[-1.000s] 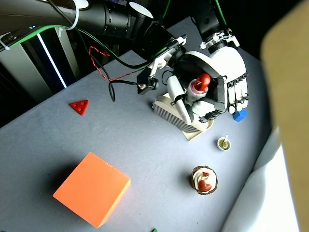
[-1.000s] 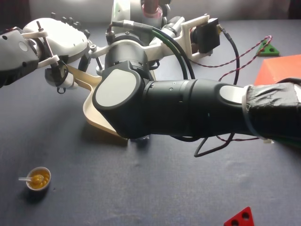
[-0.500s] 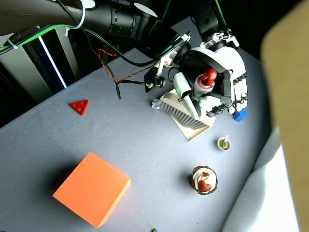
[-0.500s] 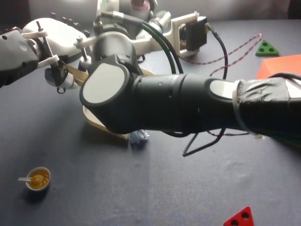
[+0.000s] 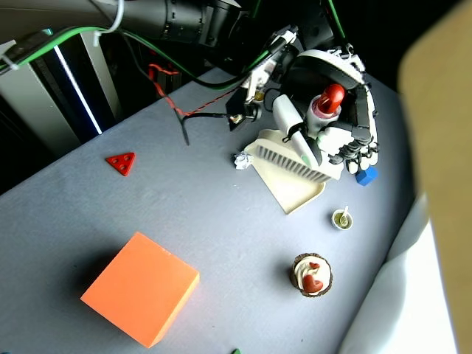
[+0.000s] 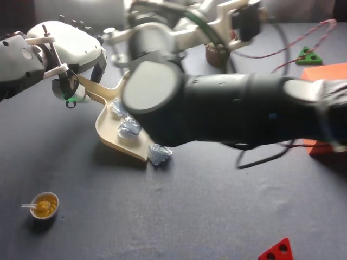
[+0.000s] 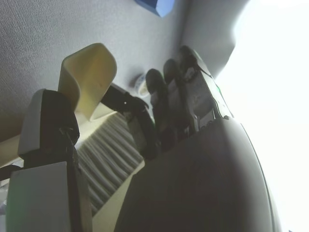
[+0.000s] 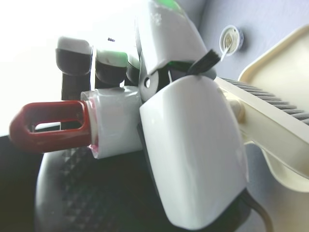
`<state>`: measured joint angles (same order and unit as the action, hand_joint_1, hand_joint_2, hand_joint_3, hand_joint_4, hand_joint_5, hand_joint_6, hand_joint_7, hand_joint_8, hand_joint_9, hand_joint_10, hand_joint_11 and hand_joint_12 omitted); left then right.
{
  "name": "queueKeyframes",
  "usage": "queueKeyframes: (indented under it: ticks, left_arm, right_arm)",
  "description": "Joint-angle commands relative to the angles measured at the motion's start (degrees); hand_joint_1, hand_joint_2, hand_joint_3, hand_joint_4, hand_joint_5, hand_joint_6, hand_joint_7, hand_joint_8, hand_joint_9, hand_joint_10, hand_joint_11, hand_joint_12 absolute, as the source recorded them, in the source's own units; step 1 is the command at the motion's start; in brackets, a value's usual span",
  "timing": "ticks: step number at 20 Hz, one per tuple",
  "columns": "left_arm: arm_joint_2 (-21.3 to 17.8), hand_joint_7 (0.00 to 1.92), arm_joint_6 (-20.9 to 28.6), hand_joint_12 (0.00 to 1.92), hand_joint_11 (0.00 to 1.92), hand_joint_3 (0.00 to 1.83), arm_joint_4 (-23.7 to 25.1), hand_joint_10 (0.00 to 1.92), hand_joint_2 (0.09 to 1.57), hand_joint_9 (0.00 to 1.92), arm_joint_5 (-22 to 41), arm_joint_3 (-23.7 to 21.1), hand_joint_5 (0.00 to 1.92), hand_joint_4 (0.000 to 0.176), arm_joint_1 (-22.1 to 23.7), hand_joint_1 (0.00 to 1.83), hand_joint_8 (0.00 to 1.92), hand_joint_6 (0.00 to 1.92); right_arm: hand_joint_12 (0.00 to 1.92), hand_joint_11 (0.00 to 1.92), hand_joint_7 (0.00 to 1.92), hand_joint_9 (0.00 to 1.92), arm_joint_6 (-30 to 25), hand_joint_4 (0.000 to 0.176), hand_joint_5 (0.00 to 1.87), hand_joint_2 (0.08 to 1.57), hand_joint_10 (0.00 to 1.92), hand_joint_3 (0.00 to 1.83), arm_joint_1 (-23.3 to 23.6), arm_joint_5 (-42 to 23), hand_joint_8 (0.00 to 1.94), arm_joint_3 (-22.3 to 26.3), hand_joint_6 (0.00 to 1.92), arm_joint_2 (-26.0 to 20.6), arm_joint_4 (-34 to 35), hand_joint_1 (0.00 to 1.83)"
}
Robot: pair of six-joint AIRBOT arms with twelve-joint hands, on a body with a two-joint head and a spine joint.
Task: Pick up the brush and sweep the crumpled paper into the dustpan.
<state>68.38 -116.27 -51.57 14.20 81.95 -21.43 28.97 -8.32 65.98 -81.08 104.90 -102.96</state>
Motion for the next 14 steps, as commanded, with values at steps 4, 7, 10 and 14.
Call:
queueKeyframes:
  ticks: [4,7,10,14]
  left_arm:
    - [-0.55,0.39,-0.23,0.07,0.23,0.0,1.03,0.0,1.16,0.28,4.88,-0.13,0.9,0.0,0.81,1.09,0.0,1.1]
    - [-0.71,0.4,-0.24,0.07,0.22,0.0,1.03,0.0,1.16,0.28,4.8,-0.05,0.89,0.0,0.83,1.09,0.0,1.11]
    - [-0.65,0.4,-0.24,0.08,0.24,0.0,1.03,0.0,1.16,0.28,4.84,-0.08,0.91,0.0,0.92,1.09,0.0,1.09]
    - [-0.66,0.4,-0.24,0.08,0.23,0.0,1.03,0.0,1.15,0.27,4.81,-0.1,0.91,0.0,0.89,1.1,0.0,1.09]
  right_arm:
    - [1.92,0.89,1.07,1.01,4.81,0.176,0.99,1.19,1.92,0.0,1.11,6.41,1.94,4.5,1.92,-2.31,-0.69,1.52]
    - [1.92,0.93,1.06,1.01,5.19,0.176,0.98,1.19,1.92,0.0,0.07,6.98,1.94,6.24,1.92,-2.79,0.59,1.53]
    - [1.92,0.92,1.06,0.99,5.22,0.176,0.96,1.2,1.92,0.0,-1.52,6.99,1.94,7.1,1.92,-3.06,0.68,1.54]
    - [1.92,0.98,1.08,1.04,5.25,0.176,0.97,1.2,1.92,0.0,-2.59,7.03,1.94,8.86,1.92,-3.63,0.66,1.54]
